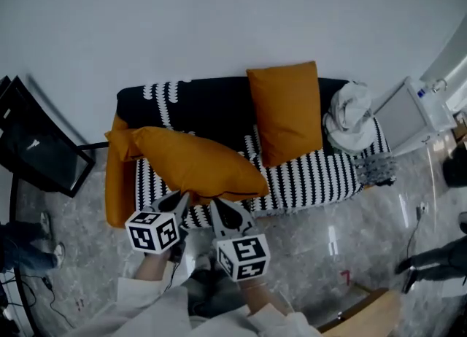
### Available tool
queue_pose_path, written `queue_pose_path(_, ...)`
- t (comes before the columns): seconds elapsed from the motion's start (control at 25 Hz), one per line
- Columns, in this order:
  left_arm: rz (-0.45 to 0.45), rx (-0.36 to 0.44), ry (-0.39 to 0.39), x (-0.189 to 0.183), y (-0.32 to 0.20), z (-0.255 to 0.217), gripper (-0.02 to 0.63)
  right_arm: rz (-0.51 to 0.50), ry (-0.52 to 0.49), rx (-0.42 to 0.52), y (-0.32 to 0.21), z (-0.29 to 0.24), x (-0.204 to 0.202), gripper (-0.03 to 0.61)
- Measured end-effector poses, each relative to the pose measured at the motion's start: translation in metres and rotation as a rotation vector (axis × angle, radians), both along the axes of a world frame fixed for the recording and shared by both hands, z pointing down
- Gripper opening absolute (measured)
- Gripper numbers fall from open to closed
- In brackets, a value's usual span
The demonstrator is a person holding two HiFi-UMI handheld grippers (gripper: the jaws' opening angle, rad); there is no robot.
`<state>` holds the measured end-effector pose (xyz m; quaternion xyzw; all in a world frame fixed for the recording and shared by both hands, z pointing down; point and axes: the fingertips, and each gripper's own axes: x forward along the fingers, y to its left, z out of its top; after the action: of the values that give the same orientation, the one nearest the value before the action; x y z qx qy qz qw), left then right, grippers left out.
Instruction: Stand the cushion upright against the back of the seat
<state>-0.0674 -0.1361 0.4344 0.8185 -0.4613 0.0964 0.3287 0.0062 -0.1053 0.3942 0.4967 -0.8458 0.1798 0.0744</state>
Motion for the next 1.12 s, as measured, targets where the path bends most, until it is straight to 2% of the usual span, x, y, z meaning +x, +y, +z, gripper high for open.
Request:
queue_pose_path(0.12, 0.010, 0.030, -0.002, -0.002, -0.013, -0.016, 0.040, 0.013, -0.001, 0.042, -0.008, -0.018, -0.003, 0.012)
queue_pose_path(0.2, 0.003, 0.022, 0.003, -0.002, -0.016, -0.022, 0.040, 0.023, -0.006, 0.057, -0.010, -0.026, -0.004, 0.012)
queue_pose_path(0.32, 0.001, 0.009, 0.025, 0.001, -0.020, -0.029, 0.040, 0.035, -0.014, 0.071, -0.012, -0.035, -0.008, 0.012)
queue_pose_path(0.48, 0.003, 0.034, 0.059, 0.005, -0.029, -0.045, 0.040, 0.042, -0.030, 0.087, -0.017, -0.044, -0.013, 0.012)
queue_pose_path(0.76, -0.001, 0.099, 0.123, 0.012, -0.051, -0.073, 0.040, 0.068, -0.036, 0.104, -0.034, -0.054, -0.004, 0.012)
queue_pose_path(1.12, -0.009, 0.139, 0.187, 0.027, -0.092, -0.089, 0.040, 0.064, -0.040, 0.127, -0.080, -0.065, 0.011, 0.012)
